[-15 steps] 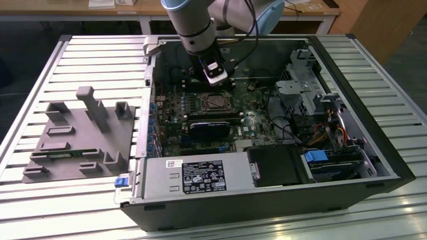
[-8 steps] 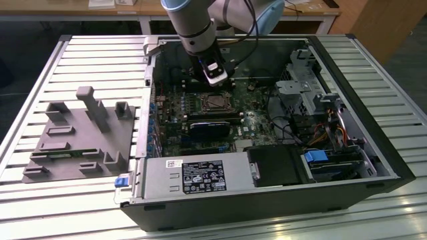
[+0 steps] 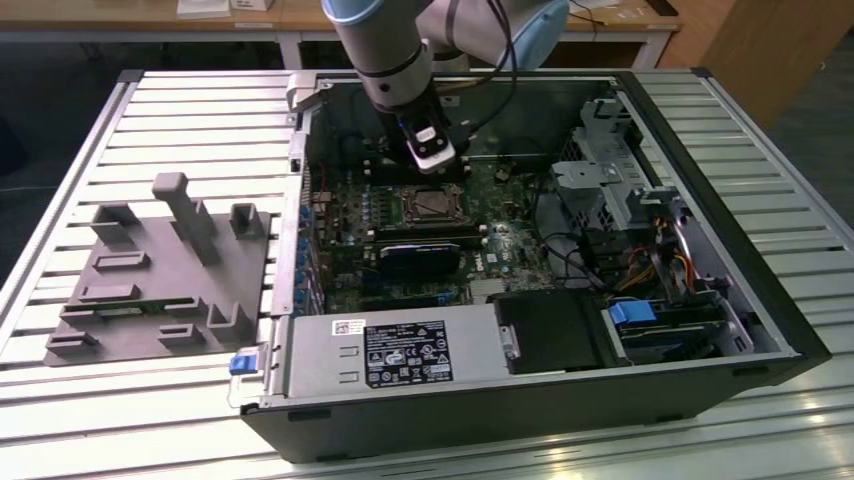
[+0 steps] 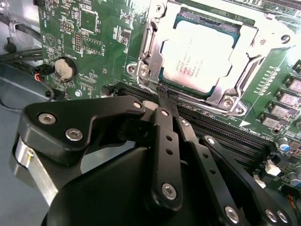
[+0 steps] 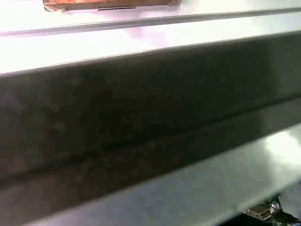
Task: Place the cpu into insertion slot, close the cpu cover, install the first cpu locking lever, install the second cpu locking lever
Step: 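Install the first cpu locking lever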
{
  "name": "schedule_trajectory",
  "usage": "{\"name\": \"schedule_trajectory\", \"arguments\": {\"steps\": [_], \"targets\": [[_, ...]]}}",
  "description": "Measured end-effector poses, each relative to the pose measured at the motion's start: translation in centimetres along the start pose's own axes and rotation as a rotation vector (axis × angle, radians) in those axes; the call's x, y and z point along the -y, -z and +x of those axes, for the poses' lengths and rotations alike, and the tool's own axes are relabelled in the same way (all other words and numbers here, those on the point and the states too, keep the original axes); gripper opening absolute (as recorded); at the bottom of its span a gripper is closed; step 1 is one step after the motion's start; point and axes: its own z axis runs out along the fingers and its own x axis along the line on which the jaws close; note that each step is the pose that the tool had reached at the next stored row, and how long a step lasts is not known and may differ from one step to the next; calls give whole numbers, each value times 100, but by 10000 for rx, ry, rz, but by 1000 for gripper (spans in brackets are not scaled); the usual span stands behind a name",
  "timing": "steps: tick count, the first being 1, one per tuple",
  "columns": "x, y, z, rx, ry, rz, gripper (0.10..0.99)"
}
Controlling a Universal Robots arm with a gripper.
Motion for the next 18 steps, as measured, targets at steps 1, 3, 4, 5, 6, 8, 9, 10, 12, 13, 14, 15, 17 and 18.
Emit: {"name": "schedule_trajectory", "arguments": {"steps": [1, 3, 4, 5, 6, 8, 9, 10, 12, 13, 14, 15, 17, 18], "targets": [[0, -3, -2, 0, 0, -2, 102], [-2, -11, -8, 1, 0, -6, 102], [-3, -13, -12, 1, 0, -5, 102], [-4, -15, -17, 1, -1, -4, 102], [-4, -15, -19, 0, 0, -3, 102], [-4, -15, -20, 0, -1, -1, 102], [-5, -16, -20, 0, -2, -4, 102], [-5, -16, -20, -2, -2, -9, 102], [-5, -16, -20, -5, -7, -20, 102], [-5, -16, -20, -5, -8, -22, 102], [-5, -15, -21, -5, -8, -23, 102], [-6, -13, -21, -5, -8, -23, 102], [-6, -8, -23, -5, -7, -23, 102], [-7, -5, -24, -5, -8, -23, 102]]}}
